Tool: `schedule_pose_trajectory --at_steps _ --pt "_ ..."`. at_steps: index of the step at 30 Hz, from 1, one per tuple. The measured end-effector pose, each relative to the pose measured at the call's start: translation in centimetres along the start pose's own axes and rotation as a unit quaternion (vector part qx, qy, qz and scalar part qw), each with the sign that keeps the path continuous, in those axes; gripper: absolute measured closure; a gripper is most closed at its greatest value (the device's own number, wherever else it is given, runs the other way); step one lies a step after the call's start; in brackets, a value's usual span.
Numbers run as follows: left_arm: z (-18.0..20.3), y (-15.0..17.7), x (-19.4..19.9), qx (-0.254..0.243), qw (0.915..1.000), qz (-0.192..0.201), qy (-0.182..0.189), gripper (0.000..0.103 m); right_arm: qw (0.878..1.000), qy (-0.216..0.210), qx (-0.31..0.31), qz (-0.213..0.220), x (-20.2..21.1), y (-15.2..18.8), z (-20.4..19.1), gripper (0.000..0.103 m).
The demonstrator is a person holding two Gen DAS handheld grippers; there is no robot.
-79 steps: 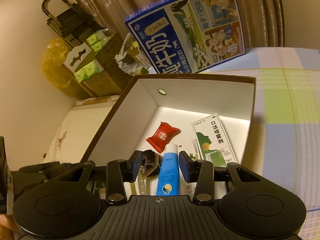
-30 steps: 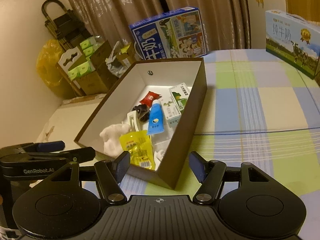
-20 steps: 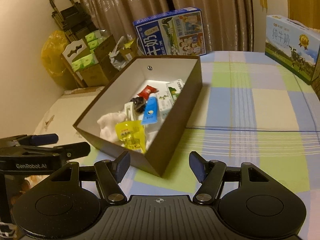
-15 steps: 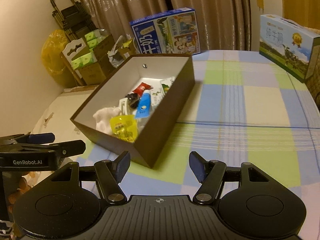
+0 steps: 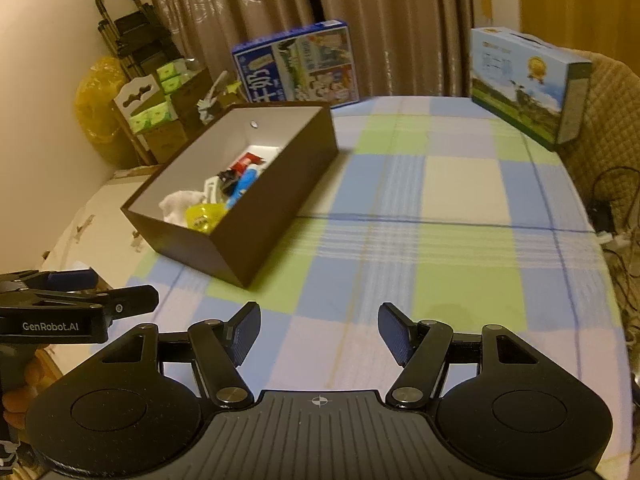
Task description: Organize objects
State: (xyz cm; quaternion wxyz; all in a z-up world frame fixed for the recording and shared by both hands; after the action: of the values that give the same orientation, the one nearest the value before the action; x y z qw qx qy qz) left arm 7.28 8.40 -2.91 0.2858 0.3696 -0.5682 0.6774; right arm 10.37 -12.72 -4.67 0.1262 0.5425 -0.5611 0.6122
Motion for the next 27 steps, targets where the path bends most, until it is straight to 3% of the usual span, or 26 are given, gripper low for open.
schedule_pose_trajectory --at_steps 13,27 --pt "6.3 3.3 1.0 -0.021 0.9996 -0.008 0.015 0.001 1.000 0.013 -0.012 -0.002 3.4 3.8 4.2 0.040" --pt "8.7 4.6 1.4 -0.032 0.9993 -0.008 0.016 0.001 1.000 0.011 -0.019 0.001 4.8 5.2 5.9 0.040"
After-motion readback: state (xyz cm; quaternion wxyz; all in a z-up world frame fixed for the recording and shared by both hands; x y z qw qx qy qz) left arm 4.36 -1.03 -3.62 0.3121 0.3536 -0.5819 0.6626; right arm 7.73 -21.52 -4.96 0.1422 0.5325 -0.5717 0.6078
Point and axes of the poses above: each gripper's, at about its wrist camera, not at the fingertips, and x roughly against the way its jaws point, z to its right, y to its underside, the point moved 5 cm from there along -x, roughly the way its jaws point, and after that the axes turned 7 degrees about -z, right-handed, at the moved point
